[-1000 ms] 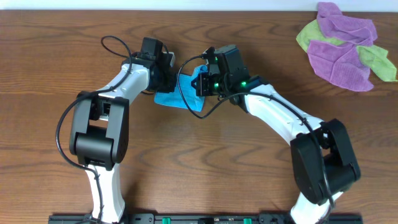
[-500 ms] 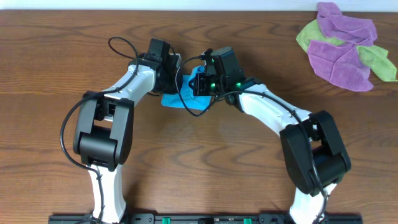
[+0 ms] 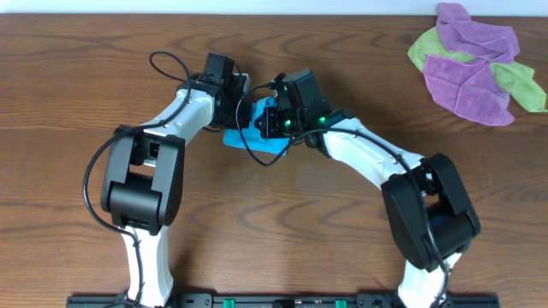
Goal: Fold the cloth
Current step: 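Release the left gripper and raise the left arm away from the cloth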
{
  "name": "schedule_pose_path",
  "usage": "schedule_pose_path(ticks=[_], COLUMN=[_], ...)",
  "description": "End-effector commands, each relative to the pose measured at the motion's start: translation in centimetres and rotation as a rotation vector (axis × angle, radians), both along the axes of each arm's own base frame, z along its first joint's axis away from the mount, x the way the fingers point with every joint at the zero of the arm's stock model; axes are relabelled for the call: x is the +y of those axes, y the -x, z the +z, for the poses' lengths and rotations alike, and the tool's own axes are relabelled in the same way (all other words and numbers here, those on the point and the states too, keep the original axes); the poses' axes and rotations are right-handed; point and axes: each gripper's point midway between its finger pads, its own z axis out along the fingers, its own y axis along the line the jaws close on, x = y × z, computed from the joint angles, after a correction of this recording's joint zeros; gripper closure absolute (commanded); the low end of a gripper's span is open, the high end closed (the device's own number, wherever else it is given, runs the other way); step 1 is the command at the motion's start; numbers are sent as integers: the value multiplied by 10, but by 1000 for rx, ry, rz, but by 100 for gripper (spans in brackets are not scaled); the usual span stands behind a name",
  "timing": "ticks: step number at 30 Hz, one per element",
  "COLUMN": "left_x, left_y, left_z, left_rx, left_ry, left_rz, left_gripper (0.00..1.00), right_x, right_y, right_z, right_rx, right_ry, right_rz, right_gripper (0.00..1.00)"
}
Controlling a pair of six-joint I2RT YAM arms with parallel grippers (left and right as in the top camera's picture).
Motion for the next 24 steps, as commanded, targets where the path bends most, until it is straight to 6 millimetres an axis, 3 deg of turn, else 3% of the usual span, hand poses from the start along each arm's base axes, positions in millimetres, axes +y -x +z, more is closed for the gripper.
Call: schedule_pose_path(ticks=[1, 5, 15, 24], left_x=[-6, -2, 47, 78], left_y=[7, -3, -29, -36], left_z=[-8, 12, 68, 128], left_rx=[39, -1, -128, -258], left_ry=[23, 68, 96, 130], left_rz=[-5, 21, 128, 171], left_gripper=[94, 94, 94, 94], right_x=[3, 2, 2, 3], right_y=[-6, -7, -10, -17], right_z=[5, 5, 7, 11], right_rx=[-8, -13, -25, -57], right_ry=[-7, -4, -5, -13], right_rz=[-14, -19, -26, -48], right_gripper=[99, 99, 99, 99])
